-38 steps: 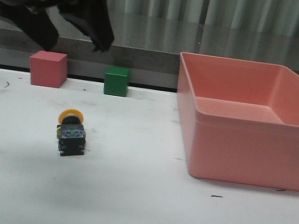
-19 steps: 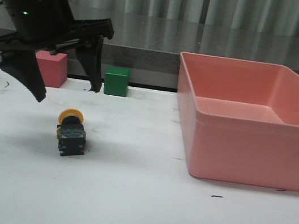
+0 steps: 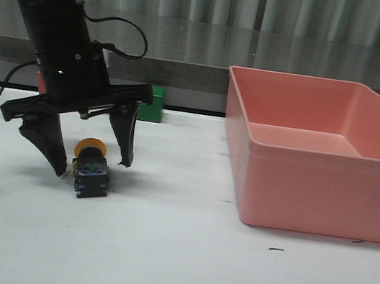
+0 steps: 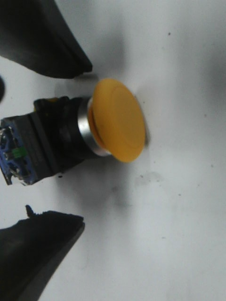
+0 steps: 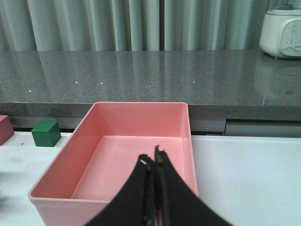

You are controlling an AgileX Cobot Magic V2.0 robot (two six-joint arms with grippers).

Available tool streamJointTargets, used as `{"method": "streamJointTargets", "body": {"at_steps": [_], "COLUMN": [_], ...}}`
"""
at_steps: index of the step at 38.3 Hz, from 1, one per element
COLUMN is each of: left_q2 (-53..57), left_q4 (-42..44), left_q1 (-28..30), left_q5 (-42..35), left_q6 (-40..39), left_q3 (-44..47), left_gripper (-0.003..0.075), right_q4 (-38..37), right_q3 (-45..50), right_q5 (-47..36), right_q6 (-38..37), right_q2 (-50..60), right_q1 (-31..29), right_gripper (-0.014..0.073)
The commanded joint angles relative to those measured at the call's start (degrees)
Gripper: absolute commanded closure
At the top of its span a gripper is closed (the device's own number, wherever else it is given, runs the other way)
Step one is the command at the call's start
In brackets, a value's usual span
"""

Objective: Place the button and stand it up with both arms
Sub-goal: 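Lower the open left gripper over the lying button, then grasp the button by its base with the left gripper and lift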

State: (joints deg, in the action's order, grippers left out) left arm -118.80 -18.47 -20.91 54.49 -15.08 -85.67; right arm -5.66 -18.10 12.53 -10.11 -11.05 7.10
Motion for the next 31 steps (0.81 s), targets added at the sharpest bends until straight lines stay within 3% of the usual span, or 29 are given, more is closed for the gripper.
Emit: {"method": "streamJointTargets", "body": {"at_steps": [1,10,19,31], "left_q2": [1.6,1.4,1.4,3.8], "left_q4": [-1.0,1.0,1.0,3.4], "left_q1": [0.1,0.1,0.1,0.0], "left_q5": [1.7,1.5,1.6,2.7], "left_q6": [-0.9,-1.4,-1.4,1.0], "left_q3": [-3.0,-3.3,-3.3,-4.3], "left_gripper": [0.0232,0.0297,0.0441,0.0459], "right_q4": [-0.9,-0.9,-0.9,-0.9], "right_q3": [-1.5,-1.5,-1.5,-1.5], "right_q5": [-5.1,-5.1,-5.1,-5.1], "right_q6": [0.5,0.5,0.5,0.5], "right_q2": [-0.4,-0.4,-0.4,-0.4], "right_q1": [-0.4,-0.4,-0.4,-0.4], "right_gripper": [0.0657,0.0657,0.0657,0.0657]}}
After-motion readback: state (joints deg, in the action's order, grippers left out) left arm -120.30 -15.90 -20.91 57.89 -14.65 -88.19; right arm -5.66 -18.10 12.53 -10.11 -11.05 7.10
